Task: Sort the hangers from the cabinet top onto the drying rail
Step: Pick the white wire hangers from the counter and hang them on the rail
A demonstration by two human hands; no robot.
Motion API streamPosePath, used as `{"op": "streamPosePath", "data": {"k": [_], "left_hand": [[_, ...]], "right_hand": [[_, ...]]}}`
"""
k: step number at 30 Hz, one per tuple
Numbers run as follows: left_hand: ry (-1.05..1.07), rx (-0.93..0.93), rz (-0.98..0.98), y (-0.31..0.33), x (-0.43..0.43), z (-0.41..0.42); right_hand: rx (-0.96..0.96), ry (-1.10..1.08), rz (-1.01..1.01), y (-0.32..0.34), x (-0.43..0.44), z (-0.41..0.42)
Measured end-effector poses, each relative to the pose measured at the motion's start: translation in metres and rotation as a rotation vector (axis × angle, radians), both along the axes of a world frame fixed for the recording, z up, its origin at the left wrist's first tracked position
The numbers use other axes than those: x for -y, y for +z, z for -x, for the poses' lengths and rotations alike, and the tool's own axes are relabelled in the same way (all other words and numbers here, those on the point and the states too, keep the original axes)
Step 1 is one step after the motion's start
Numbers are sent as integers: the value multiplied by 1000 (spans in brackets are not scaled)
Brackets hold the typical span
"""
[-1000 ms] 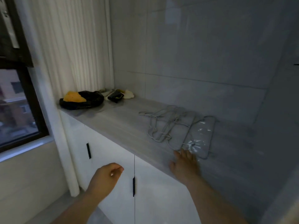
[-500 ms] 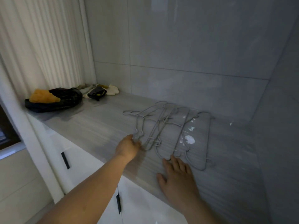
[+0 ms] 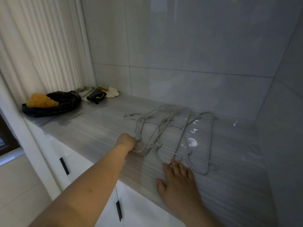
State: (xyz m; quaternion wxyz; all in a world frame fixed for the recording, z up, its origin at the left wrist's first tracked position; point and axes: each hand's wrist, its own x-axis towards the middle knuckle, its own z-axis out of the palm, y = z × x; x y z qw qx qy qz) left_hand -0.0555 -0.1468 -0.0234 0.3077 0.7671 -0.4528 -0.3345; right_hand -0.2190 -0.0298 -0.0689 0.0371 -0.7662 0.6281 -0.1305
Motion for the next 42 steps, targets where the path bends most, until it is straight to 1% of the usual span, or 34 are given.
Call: {"op": "streamPosePath", "data": {"k": [1, 3, 5, 7, 9, 12, 14, 18, 21, 22, 24, 26, 29, 31, 32, 35, 37, 39, 42], "left_hand": [[4, -54, -2, 3, -1, -1], [16, -193, 31, 8, -4, -6], [81, -376, 71, 12, -11, -9], [76, -533, 121, 19, -24, -9], [88, -620, 192, 28, -40, -9], [65, -522, 283, 35, -61, -17], [90, -475, 351, 37, -74, -26], [159, -484, 507, 43, -110, -45], [191, -539, 592, 44, -145, -61], [198, -538, 615, 44, -157, -67], [213, -476, 652, 45, -182, -79], [227, -414, 671, 44, -207, -92], [261, -329, 687, 43, -248, -112], [297, -281, 696, 45, -279, -123], [313, -260, 700, 45, -296, -128], [366, -184, 716, 44, -353, -138], [404, -122, 713, 40, -398, -141], [437, -71, 709, 34, -449, -141], [511, 39, 680, 26, -534, -133]], "right_hand": [[22, 8, -44, -3, 1, 1], [16, 3, -34, -5, 3, 3], [25, 6, -34, -5, 4, 2], [27, 4, -50, -4, 4, 2], [28, 6, -60, -4, 6, 2], [29, 4, -74, -2, 7, 1], [12, 2, -62, -1, 7, 0], [-2, -10, -29, -2, 7, -1], [-20, -31, 5, 2, 6, 0], [-28, -32, 18, 3, 3, 0], [-19, -32, 59, 7, -4, -1], [38, -28, 123, 16, -15, -6], [147, 64, 364, 33, -29, -26], [231, 189, 373, 48, -43, -55], [303, 249, 364, 58, -53, -74], [624, 458, 177, 82, -96, -138], [778, 582, 5, 98, -136, -181], [849, 633, -251, 114, -184, -218], [901, 638, -636, 127, -262, -258]]}}
